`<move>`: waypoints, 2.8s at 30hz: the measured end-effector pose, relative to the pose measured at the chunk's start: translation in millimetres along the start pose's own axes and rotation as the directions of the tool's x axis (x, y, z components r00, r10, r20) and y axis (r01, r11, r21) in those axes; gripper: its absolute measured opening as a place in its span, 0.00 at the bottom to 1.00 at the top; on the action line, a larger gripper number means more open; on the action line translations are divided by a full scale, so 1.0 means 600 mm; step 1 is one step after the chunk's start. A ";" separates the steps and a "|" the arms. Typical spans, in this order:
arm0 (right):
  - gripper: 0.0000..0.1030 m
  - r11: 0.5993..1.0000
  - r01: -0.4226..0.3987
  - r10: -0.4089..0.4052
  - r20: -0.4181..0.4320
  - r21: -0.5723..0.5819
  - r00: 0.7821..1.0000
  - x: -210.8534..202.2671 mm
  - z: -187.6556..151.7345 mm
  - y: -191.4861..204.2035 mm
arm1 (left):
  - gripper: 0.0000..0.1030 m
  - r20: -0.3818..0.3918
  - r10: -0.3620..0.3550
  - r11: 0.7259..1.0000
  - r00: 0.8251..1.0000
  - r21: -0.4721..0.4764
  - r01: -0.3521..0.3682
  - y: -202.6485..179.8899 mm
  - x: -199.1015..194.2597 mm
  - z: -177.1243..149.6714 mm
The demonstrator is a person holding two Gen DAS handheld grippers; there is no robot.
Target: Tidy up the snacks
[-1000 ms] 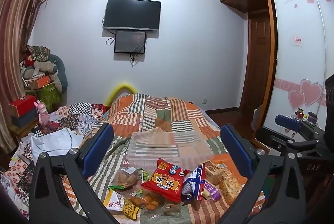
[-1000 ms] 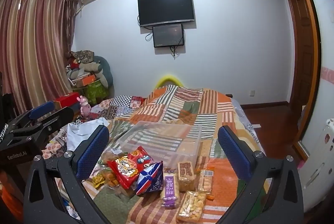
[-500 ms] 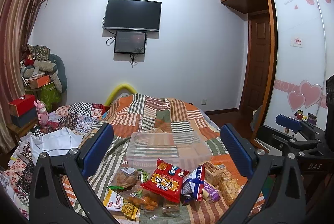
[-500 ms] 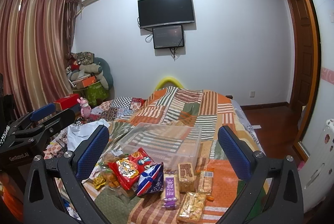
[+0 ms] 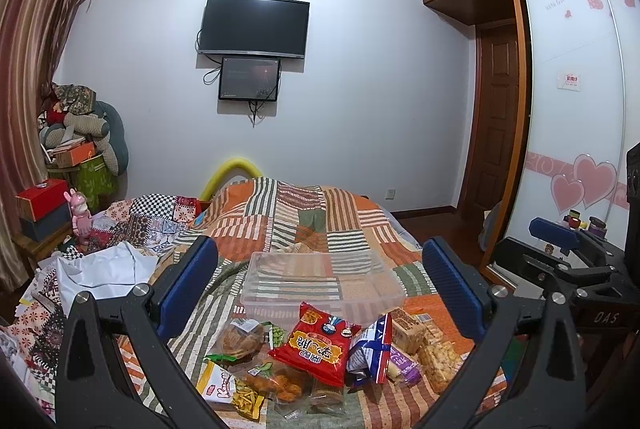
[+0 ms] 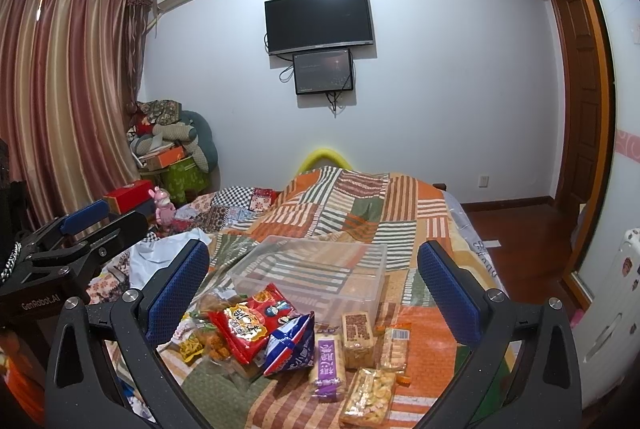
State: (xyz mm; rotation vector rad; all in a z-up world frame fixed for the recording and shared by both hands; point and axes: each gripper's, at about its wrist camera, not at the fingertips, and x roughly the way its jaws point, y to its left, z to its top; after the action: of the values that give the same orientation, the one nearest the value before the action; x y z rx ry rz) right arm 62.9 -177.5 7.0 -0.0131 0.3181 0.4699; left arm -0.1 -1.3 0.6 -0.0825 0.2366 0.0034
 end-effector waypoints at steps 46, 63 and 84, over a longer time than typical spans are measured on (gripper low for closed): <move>1.00 1.000 0.024 -0.023 -0.082 0.003 0.996 0.033 -0.033 -0.025 | 0.78 -0.118 -0.012 1.000 0.993 0.027 0.016 0.027 0.036 -0.022; 0.60 0.994 0.072 -0.034 -0.399 0.079 0.916 0.098 -0.138 -0.099 | 0.70 -0.420 0.023 0.999 0.907 -0.015 -0.032 0.122 0.137 -0.132; 0.51 0.981 0.039 0.076 -0.566 0.188 0.821 0.146 -0.210 -0.123 | 0.70 -0.609 -0.119 0.992 0.784 -0.046 0.114 0.056 0.283 -0.180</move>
State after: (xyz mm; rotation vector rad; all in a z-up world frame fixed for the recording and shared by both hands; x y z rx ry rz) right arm 131.9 -215.4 -143.8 0.0378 0.9617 0.4455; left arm 139.3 22.2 -146.6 -0.1035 0.8878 -0.1498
